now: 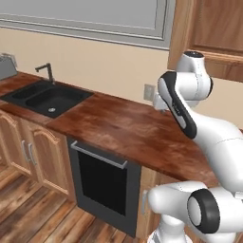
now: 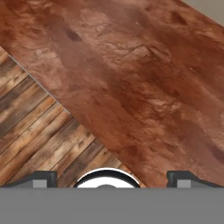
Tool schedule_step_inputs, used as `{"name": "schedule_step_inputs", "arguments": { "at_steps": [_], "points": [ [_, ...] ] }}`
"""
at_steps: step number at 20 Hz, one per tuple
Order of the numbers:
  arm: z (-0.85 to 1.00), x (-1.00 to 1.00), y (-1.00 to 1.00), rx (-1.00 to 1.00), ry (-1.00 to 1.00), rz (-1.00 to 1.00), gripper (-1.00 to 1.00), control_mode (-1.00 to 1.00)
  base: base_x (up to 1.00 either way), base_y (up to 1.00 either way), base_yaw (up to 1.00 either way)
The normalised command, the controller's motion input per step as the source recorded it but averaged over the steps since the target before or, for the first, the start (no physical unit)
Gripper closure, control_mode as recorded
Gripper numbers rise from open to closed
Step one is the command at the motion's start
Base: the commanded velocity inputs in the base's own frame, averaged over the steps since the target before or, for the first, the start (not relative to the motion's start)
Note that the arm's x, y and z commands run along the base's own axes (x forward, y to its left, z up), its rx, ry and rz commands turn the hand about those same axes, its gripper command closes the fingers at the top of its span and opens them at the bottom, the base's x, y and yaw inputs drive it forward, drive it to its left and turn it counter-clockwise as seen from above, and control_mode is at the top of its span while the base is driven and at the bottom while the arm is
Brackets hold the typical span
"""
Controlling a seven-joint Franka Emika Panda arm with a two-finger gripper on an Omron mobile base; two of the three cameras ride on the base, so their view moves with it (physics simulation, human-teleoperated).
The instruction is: Open the dishwasher door and pull out the top rack.
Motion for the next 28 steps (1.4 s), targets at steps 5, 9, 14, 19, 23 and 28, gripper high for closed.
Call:
{"name": "schedule_step_inputs", "arguments": {
  "at_steps": [5, 9, 14, 19, 23, 28],
  "points": [
    [0.0, 0.0, 0.0, 0.0, 0.0, 0.0, -1.0, 1.0, 0.45, -0.13, 0.23],
    [0.0, 0.0, 0.0, 0.0, 0.0, 0.0, -1.0, 1.0, 0.58, -0.01, 0.15],
    [0.0, 0.0, 0.0, 0.0, 0.0, 0.0, -1.0, 1.0, 0.89, -0.07, 0.14],
    [0.0, 0.0, 0.0, 0.0, 0.0, 0.0, -1.0, 1.0, 0.97, -0.15, 0.18],
    [0.0, 0.0, 0.0, 0.0, 0.0, 0.0, -1.0, 1.0, 0.93, -0.21, 0.21],
    [-0.49, 0.04, 0.52, -0.21, 0.15, 0.11, -1.0, -1.0, 0.03, 0.01, 0.02]
  ]
}}
